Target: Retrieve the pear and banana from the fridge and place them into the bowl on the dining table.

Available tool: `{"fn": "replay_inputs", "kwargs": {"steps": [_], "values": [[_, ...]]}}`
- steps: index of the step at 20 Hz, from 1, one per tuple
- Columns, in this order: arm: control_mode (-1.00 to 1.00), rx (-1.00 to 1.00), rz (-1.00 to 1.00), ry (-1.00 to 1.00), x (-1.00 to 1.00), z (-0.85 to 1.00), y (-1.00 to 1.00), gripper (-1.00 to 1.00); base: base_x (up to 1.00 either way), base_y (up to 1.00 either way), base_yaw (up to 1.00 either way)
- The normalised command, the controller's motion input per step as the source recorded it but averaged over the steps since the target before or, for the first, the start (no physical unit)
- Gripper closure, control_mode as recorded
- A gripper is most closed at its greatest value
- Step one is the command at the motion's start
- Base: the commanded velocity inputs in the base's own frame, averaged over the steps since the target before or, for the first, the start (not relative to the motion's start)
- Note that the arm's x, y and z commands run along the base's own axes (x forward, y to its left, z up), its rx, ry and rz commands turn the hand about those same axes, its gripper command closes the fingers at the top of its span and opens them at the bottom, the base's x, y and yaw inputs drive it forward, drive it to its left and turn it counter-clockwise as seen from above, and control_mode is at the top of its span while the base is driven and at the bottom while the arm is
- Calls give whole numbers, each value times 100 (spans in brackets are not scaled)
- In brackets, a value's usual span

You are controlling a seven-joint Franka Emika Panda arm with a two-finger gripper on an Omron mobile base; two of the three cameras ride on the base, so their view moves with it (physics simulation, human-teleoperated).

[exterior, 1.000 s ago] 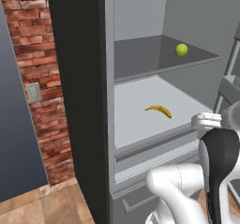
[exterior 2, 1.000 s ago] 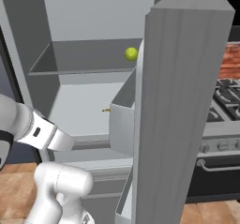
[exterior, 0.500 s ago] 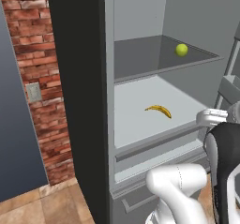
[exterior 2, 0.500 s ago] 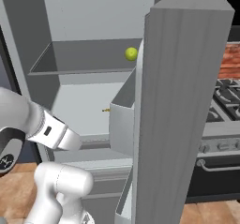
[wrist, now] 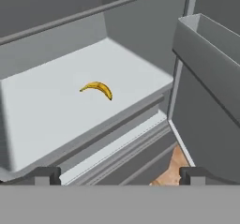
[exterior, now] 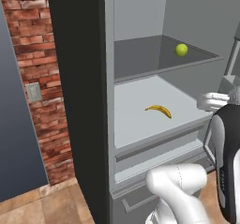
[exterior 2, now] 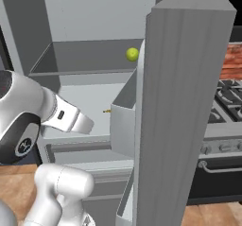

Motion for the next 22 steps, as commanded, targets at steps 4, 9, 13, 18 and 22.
{"fn": "replay_inputs", "kwargs": {"steps": [4, 9, 13, 18, 22], "values": [[-100, 0, 4, -1, 65, 21, 0, -100, 0, 0, 0], [-100, 0, 1, -4, 55, 16, 0, -100, 0, 0, 0], [-100, 0, 0, 0, 26, 29, 0, -100, 0, 0, 0], [-100, 0, 0, 0, 30, 36, 0, -100, 0, 0, 0], [-100, 0, 0, 0, 41, 23, 0, -100, 0, 0, 0]]}}
